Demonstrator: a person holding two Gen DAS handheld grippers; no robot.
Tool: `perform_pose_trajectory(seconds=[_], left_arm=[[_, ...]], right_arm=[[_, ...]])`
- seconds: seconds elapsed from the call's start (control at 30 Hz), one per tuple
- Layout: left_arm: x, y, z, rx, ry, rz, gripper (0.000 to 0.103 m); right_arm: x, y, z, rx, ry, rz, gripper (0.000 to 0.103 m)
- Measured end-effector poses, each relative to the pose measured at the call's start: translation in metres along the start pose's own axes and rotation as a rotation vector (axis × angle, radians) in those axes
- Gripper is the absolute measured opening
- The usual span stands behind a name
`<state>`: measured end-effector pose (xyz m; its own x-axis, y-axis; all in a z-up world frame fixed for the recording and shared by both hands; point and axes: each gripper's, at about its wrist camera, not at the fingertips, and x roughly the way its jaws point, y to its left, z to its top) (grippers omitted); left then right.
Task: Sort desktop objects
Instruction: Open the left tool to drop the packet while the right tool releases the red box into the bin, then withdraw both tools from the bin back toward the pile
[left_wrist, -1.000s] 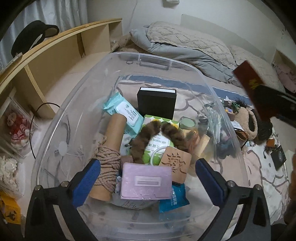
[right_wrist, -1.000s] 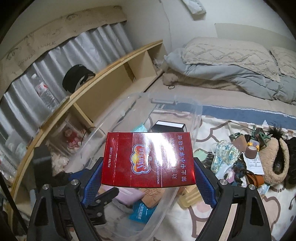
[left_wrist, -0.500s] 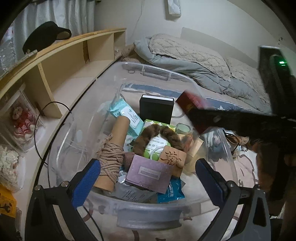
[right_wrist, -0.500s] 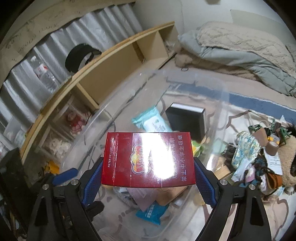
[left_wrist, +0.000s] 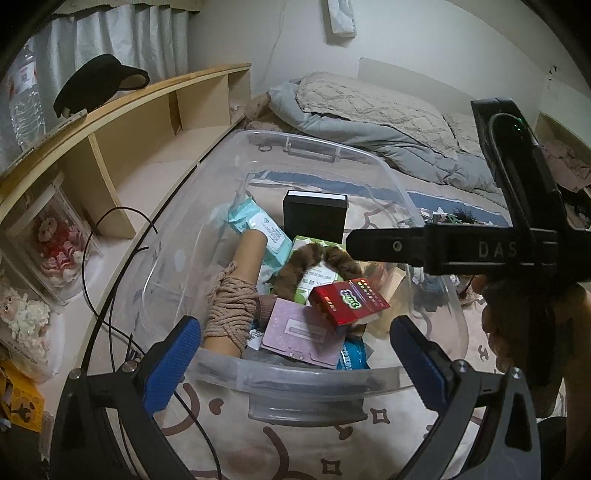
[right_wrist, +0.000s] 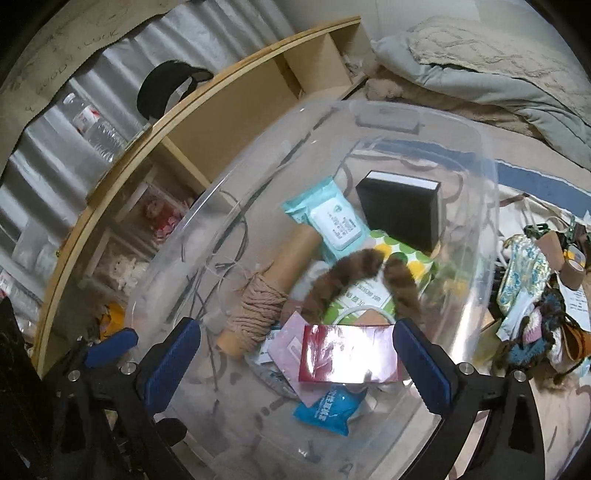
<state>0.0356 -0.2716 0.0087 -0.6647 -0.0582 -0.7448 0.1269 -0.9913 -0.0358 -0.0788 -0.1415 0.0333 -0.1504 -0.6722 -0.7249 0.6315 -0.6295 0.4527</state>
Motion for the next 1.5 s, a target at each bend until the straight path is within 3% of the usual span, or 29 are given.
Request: perform_pose_trajectory(seconds=[0.33, 0.57, 0.9, 1.5], left_arm=[[-0.01, -0.004, 0.001, -0.011, -0.03, -0.008, 0.103], [-0.028, -0.006, 0.003, -0.025, -0.078, -0.01, 0.103], [-0.061, -0.023, 0.003, 0.005, -0.149, 0.0, 0.103], [-0.11, -0.071, -0.025, 0.062, -0.276, 0.011, 0.103]], right_arm=[[-0.025, 0.0, -0.005, -0.003, -0.077, 0.037, 0.103], [-0.057, 0.013, -0.015, -0.07, -0.177, 0.078, 0.103], [-0.107, 0.019, -0.036, -0.135, -0.304, -0.012, 0.103], [-0.168, -0.009, -0.099, -0.141, -0.418, -0.153, 0.103]])
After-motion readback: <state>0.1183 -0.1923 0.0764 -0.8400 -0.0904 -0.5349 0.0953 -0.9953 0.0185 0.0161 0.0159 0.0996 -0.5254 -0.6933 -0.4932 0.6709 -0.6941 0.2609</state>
